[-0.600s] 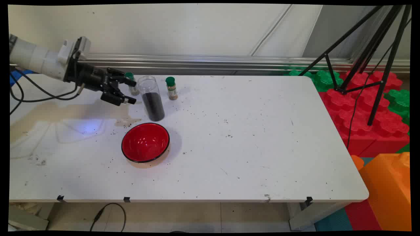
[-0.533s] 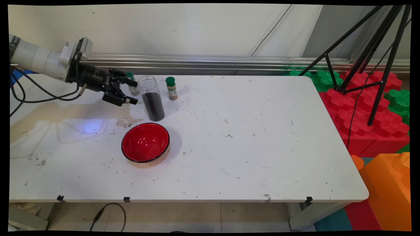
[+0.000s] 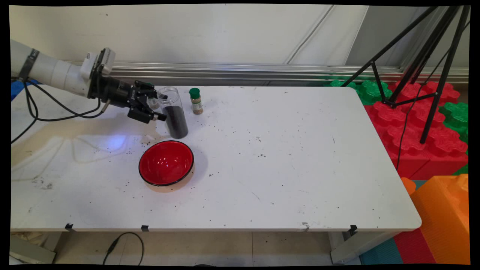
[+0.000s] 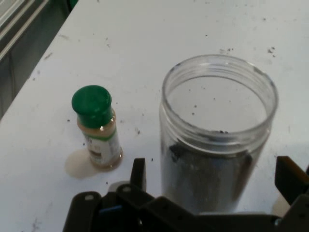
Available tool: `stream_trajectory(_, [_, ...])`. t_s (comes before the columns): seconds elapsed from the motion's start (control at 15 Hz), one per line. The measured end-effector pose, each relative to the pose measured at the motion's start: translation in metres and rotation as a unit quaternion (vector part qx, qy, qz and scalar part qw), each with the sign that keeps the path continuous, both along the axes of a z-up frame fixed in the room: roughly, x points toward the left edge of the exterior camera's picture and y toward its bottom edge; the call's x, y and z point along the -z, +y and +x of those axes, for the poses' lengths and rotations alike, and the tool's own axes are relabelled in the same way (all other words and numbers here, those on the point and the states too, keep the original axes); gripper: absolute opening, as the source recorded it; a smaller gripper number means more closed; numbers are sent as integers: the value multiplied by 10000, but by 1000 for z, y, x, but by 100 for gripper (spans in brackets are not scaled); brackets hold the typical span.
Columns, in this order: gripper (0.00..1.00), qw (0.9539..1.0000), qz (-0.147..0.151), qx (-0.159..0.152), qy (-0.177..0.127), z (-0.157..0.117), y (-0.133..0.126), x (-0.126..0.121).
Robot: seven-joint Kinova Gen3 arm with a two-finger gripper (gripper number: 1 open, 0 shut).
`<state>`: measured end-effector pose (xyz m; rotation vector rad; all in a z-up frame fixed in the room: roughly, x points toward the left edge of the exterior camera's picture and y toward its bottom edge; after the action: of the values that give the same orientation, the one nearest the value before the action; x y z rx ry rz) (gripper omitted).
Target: Pick up the black seasoning powder from the table, then pour the black seasoning powder in the red bowl
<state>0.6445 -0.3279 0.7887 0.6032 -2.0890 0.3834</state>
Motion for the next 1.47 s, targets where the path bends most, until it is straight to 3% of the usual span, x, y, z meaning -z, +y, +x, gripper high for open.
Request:
stream_trajectory(1.33, [100,9981,-183,185,561,-3,-28,50])
stream_trajectory(1.4, [0,9979,-187,199,583,-2,-28,51])
stream_trajectory(1.47, [0,9978,-190,216,603,-2,-29,53])
